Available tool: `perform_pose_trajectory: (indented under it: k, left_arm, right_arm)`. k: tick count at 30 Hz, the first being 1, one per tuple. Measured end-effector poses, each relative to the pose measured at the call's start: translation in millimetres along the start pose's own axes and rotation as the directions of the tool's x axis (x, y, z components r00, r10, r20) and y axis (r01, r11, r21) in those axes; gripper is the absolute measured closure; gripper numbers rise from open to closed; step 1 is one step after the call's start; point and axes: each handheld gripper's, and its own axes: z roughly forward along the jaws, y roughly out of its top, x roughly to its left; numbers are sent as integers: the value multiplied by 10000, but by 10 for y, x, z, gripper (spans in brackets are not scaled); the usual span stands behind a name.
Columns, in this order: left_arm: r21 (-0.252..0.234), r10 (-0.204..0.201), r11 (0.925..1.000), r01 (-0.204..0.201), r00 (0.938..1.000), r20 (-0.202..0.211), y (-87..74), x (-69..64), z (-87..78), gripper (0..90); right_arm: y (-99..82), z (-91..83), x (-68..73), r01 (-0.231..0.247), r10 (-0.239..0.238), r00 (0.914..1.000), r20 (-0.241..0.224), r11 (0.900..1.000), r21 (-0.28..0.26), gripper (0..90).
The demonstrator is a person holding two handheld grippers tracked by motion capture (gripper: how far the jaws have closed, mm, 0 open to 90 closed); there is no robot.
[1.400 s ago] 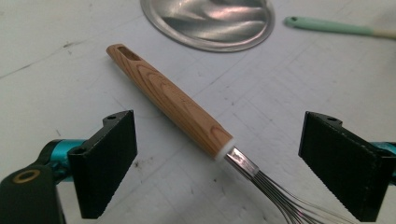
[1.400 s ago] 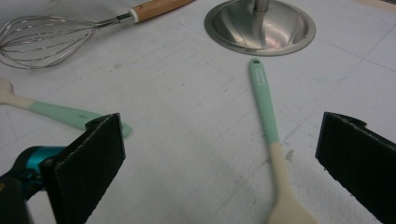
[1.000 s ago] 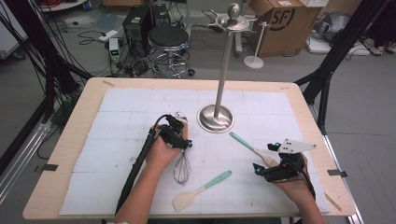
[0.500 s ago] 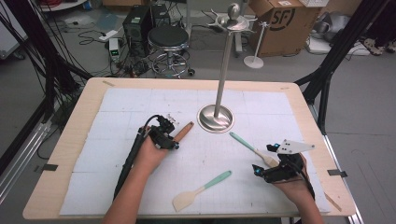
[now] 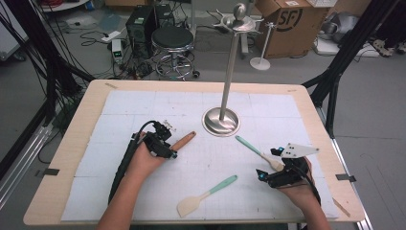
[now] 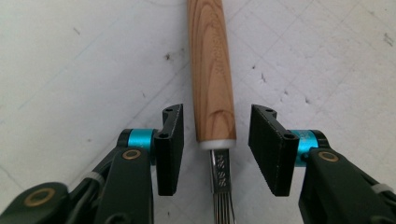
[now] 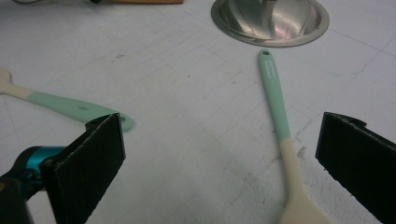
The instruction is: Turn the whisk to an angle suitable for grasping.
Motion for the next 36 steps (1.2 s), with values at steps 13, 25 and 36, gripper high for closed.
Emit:
perform_pose_trajectory:
  k: [13,25,36]
  left_arm:
    - [359,-71,9993,75,9999,-98,102,40,92,681]
    - [704,1184,9893,-1281,9846,1285,6,-280,40,697]
    - [89,1805,9826,-1853,9661,1847,-110,-487,-18,701]
  right_arm:
    - [-3,11,9,-1,2,10000,-44,10000,90,3]
    - [-9,18,19,48,-47,9999,-94,9999,119,3]
    - [-1,37,39,169,-168,9998,-82,9996,205,3]
